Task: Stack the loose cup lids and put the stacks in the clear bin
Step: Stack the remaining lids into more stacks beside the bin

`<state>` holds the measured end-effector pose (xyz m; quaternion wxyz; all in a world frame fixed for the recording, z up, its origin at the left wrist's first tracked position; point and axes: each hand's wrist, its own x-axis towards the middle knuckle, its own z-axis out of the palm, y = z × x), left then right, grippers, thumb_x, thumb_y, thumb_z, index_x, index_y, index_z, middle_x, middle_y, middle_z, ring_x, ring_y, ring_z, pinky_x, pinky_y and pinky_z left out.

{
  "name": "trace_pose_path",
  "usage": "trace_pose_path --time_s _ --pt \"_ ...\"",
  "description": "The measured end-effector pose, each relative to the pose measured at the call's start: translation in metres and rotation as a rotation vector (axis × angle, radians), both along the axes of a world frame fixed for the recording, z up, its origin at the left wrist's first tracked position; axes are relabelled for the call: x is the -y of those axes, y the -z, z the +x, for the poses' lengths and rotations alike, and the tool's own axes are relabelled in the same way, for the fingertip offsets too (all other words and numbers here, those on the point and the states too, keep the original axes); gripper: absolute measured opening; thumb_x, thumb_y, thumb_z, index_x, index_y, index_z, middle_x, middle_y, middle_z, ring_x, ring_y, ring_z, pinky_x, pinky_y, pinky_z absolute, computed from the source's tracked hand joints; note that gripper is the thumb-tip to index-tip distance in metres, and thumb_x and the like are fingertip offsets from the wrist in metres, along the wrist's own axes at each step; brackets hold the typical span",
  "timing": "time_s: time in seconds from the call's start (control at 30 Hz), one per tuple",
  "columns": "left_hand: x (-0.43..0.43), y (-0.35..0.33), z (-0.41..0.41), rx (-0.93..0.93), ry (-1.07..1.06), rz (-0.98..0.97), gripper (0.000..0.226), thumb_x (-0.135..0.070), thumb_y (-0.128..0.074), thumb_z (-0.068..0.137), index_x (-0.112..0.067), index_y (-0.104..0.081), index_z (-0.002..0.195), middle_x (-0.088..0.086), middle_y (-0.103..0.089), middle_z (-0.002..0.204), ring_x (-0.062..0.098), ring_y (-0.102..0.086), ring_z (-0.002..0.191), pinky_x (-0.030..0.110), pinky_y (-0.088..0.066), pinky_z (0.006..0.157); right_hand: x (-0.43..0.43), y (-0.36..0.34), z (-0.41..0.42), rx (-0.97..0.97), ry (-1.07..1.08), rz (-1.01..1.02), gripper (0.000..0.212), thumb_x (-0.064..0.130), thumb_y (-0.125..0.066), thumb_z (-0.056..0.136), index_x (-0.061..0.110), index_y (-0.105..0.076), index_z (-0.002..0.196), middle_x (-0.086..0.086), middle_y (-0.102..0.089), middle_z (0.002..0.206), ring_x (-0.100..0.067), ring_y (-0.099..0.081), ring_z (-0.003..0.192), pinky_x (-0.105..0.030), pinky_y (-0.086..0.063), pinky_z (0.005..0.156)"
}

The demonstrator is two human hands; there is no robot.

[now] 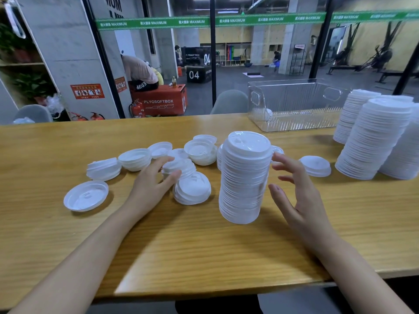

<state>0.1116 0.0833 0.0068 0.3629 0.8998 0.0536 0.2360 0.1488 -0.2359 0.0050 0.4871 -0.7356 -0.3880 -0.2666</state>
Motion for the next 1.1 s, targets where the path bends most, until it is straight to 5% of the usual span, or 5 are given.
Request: trace_pose_path --time_s 0.23,0.53,0.63,0.73,1.1 --pt "0.005 -0.006 -0.005 0.113 0.004 -0.059 0.036 -0.033 -0.07 0.087 -0.024 -0.064 0.121 -0.019 -0.059 0.122 -0.011 -0.051 0.108 -0.002 -0.031 0.086 0.0 0.0 0.0 -0.002 -0.001 -0.007 0.049 0.036 -0.049 0.095 0.031 -0.036 0.142 0.013 -0.049 0.137 -0.011 -0.053 0.12 -0.023 -0.044 0.097" --pt "0.009 -0.009 -0.011 0.097 0.015 -0.078 0.039 -0.039 -0.068 0.085 -0.027 -0.063 0.121 -0.016 -0.06 0.125 -0.001 -0.053 0.111 0.0 -0.033 0.084 0.0 0.0 -0.001 -0.012 -0.001 -0.004 0.048 0.037 -0.049 0.095 0.031 -0.037 0.141 0.011 -0.05 0.136 -0.014 -0.053 0.121 -0.024 -0.044 0.097" --pt "0.015 -0.019 -0.015 0.19 -0.007 -0.121 0.045 -0.05 -0.064 0.079 -0.028 -0.062 0.119 -0.023 -0.059 0.118 -0.017 -0.047 0.108 0.009 -0.037 0.094 0.0 0.0 -0.001 -0.009 0.0 -0.001 0.049 0.038 -0.049 0.095 0.032 -0.037 0.141 0.013 -0.049 0.137 -0.015 -0.053 0.121 -0.025 -0.044 0.097" --pt "0.03 -0.041 -0.022 0.316 -0.008 -0.187 0.045 -0.063 -0.066 0.081 -0.038 -0.058 0.118 -0.027 -0.058 0.117 -0.007 -0.049 0.114 0.015 -0.037 0.094 0.0 0.001 0.0 0.013 0.012 0.014 0.05 0.036 -0.05 0.095 0.029 -0.036 0.143 0.015 -0.047 0.14 -0.013 -0.051 0.124 -0.025 -0.044 0.099" --pt "0.106 -0.093 -0.016 0.262 0.333 -0.037 0.045 -0.063 -0.061 0.074 -0.044 -0.06 0.115 -0.036 -0.055 0.12 -0.003 -0.043 0.124 0.007 -0.03 0.098 0.002 0.0 -0.001 0.043 0.007 0.036 0.051 0.033 -0.05 0.096 0.028 -0.035 0.145 0.012 -0.041 0.148 -0.021 -0.046 0.132 -0.028 -0.043 0.101"
